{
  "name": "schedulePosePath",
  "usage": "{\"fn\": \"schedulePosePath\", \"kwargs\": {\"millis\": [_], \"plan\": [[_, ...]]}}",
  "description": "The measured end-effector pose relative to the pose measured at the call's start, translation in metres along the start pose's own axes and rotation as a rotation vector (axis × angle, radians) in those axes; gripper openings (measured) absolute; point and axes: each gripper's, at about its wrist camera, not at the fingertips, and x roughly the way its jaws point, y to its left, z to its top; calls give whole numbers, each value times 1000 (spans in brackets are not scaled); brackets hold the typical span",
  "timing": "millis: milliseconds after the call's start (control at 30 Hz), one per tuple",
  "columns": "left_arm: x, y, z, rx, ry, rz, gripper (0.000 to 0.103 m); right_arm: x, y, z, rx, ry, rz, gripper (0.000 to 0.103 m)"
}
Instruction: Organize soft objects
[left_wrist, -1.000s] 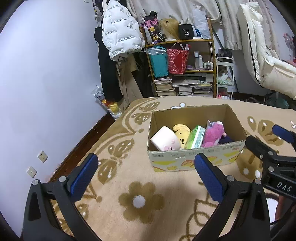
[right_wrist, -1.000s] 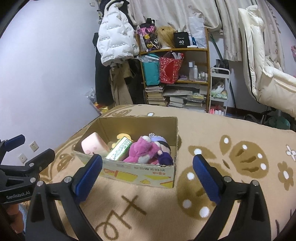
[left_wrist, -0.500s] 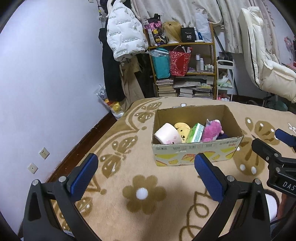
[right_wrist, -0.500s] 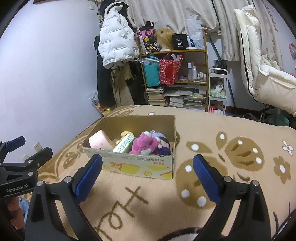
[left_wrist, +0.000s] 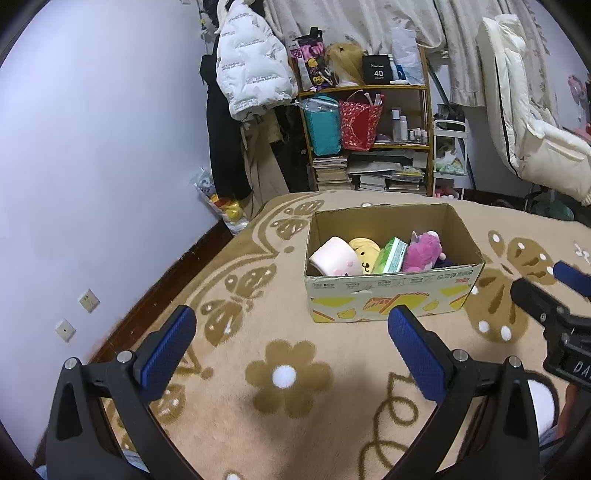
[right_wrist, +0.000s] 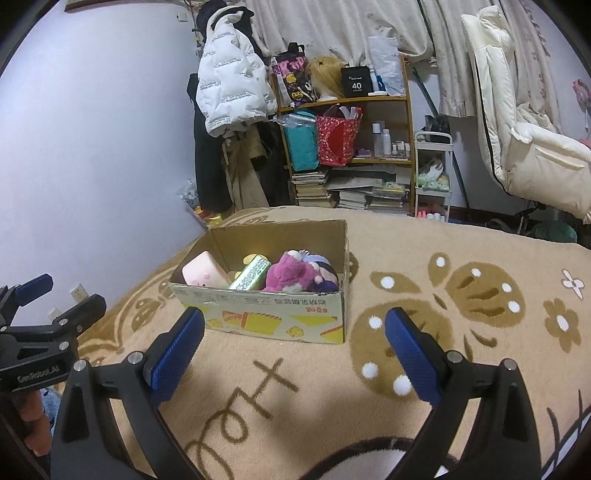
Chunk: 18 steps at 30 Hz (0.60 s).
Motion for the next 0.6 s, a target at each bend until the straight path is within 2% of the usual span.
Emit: {"fn": "schedulePosePath", "kwargs": {"millis": [200,600], "plan": [[12,2,-4,-26,30,-10,103,5,4,-2,-8,35,-10,102],[15,-5,-7,12,44,8,103,7,5,-4,-9,37,-21,102]]}}
